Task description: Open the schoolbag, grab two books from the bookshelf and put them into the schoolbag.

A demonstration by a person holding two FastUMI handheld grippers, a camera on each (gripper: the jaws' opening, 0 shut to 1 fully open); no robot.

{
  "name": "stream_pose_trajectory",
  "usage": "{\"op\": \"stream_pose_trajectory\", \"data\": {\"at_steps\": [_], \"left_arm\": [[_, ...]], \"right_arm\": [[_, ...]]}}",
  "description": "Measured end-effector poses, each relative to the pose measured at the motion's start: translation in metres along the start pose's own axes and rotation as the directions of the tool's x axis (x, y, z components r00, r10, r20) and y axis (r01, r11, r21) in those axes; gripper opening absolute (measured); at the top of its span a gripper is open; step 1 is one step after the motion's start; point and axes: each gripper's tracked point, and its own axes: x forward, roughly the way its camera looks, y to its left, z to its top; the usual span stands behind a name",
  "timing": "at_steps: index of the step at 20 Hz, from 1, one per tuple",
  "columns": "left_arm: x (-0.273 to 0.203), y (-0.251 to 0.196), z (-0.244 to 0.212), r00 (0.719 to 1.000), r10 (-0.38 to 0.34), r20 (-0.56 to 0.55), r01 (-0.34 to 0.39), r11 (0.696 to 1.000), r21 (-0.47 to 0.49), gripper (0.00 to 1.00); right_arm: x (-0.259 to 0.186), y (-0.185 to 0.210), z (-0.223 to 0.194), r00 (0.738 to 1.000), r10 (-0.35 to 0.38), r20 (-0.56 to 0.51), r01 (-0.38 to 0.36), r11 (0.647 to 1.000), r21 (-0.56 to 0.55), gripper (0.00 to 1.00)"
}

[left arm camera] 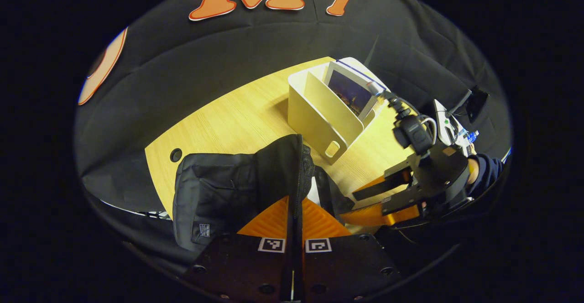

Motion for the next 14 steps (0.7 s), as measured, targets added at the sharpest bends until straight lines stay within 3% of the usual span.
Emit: {"op": "stream_pose_trajectory", "data": {"at_steps": [4,7,14], "left_arm": [[0.0,-0.002,-0.001,1.0,0.012,0.004,-0.012,1.0,-0.017,0.02],[0.004,-0.003,-0.002,1.0,0.027,0.002,-0.027,0.999,-0.029,0.02],[0.009,-0.005,-0.006,0.999,0.053,0.009,-0.052,0.994,-0.093,0.02]], "right_arm": [[-0.059,-0.029,0.03,0.994,-0.102,0.042,0.105,0.991,-0.086,0.89],[-0.102,-0.06,0.057,0.969,-0.237,0.07,0.246,0.953,-0.175,0.9],[-0.15,-0.09,0.106,0.933,-0.352,0.071,0.359,0.908,-0.218,0.9]]}}
